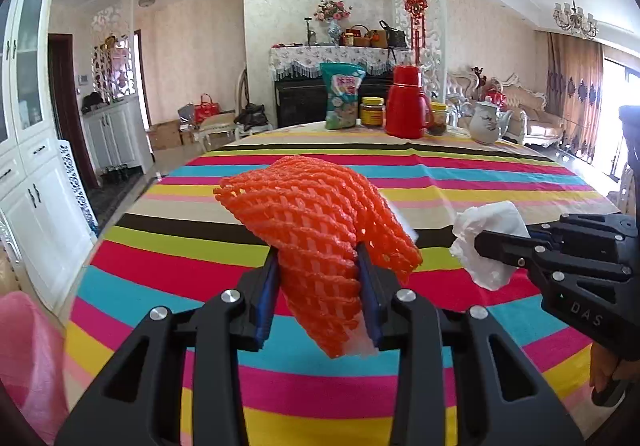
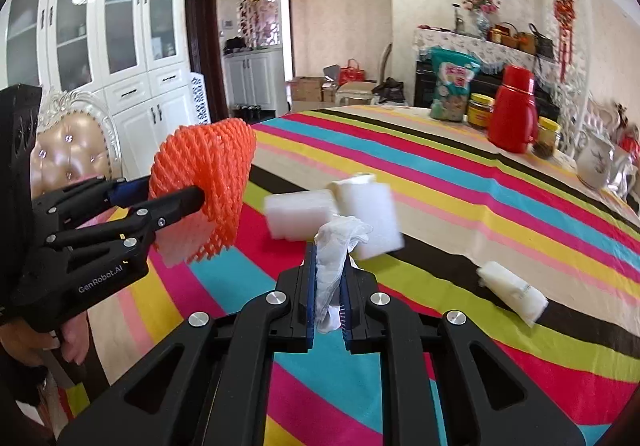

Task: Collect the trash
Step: 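Carry the orange net and white tissue to the pink bin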

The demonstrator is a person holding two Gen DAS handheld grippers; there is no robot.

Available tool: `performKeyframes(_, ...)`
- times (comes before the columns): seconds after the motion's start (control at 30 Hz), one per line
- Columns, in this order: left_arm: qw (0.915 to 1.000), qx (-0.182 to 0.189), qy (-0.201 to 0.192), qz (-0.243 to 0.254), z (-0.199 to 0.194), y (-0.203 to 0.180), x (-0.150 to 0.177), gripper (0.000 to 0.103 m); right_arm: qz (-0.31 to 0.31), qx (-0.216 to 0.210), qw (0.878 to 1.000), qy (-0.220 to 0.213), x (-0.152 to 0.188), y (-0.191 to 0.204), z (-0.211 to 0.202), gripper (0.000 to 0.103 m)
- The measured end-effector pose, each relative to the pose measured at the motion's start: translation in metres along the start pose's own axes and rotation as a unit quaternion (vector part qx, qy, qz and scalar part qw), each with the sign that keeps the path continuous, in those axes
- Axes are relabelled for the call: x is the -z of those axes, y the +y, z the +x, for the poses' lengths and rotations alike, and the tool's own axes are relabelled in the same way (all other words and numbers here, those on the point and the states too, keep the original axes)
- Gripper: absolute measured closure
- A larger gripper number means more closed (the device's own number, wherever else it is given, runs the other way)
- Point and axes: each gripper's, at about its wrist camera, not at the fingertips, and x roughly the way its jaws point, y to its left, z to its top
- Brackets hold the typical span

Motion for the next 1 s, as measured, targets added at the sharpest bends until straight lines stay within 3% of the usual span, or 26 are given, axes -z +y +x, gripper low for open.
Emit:
performKeyframes(0.5, 0.9983, -0.045, 0.003, -0.037, -0.039, 0.091, 0.031, 0.067, -0.046, -0.056, 0.997, 0.019, -0.026, 0.085, 0.041, 0.089)
performKeyframes(0.77, 0.9934, -0.102, 0.006, -0.053, -0.073, 0.160, 0.052, 0.067, -0.081, -0.114, 0.990, 0.022, -0.044, 0.156, 0.065, 0.089)
performKeyframes(1.0, 0.9834, -0.160, 0.015, -0.084, -0.108, 0.237, 0.077, 0.067, -0.111, -0.169, 0.979, 0.035, -0.055, 0.226, 0.090, 0.089)
